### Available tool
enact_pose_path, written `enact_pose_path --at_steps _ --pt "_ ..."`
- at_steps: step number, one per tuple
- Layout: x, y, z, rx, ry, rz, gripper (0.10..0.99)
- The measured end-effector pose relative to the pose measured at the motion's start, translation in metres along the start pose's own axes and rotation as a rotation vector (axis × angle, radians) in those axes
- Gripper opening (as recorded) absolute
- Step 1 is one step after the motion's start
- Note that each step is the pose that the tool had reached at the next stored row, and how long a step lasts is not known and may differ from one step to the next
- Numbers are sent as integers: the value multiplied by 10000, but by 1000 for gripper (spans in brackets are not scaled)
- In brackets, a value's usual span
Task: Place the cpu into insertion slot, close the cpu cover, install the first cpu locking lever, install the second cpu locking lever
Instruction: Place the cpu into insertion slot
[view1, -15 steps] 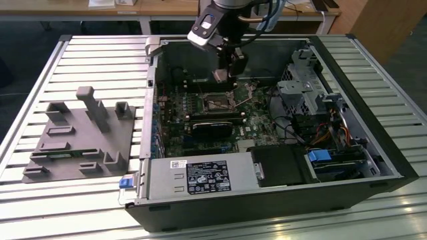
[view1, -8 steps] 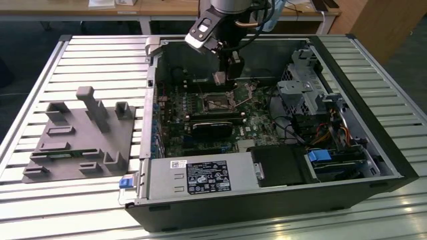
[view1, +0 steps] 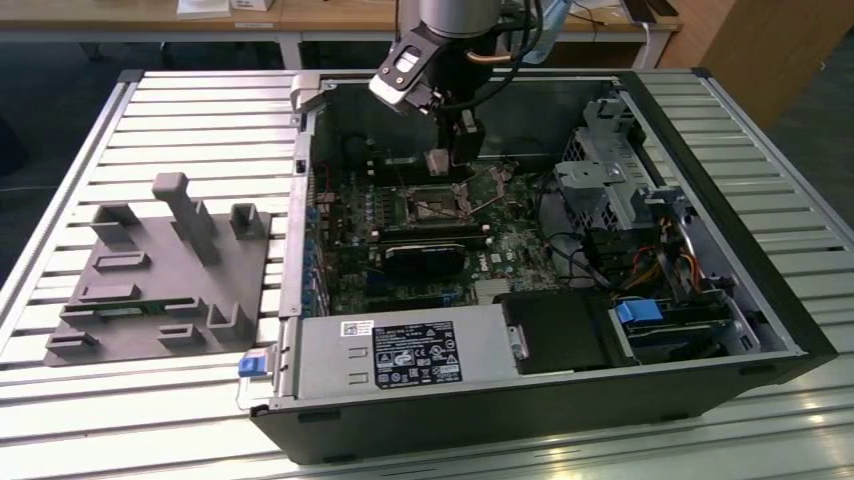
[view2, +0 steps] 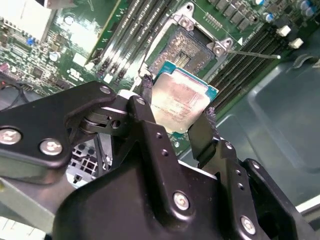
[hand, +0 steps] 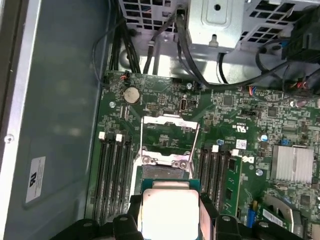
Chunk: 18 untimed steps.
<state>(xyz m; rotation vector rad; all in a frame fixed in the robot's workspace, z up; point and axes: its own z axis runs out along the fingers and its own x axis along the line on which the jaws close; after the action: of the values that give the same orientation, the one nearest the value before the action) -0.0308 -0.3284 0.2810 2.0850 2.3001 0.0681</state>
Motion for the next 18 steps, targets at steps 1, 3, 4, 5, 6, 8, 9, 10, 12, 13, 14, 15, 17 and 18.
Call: enact_pose_path --at_steps 1,3,4,5,6,8,9,10,12,13,14,15,17,18 --pt "0 0 8 6 -69 -3 537" --pt "1 -1 26 21 -166 -7 537" --pt "7 -1 39 26 -215 -3 537" --pt "12 -2 56 27 -225 10 537" --pt "13 -2 74 27 -228 38 537" --pt "19 -4 112 28 -235 168 537" --pt "20 -4 130 29 -241 279 537" --pt "20 -6 147 30 -249 407 537" --pt "23 -8 183 32 -262 634 537" --pt "28 -9 201 33 -266 717 537" --pt "32 -10 221 33 -268 765 537" --pt "35 -13 238 34 -270 777 537" --pt "38 -24 274 33 -270 779 537" --pt "39 -29 292 33 -269 778 537"
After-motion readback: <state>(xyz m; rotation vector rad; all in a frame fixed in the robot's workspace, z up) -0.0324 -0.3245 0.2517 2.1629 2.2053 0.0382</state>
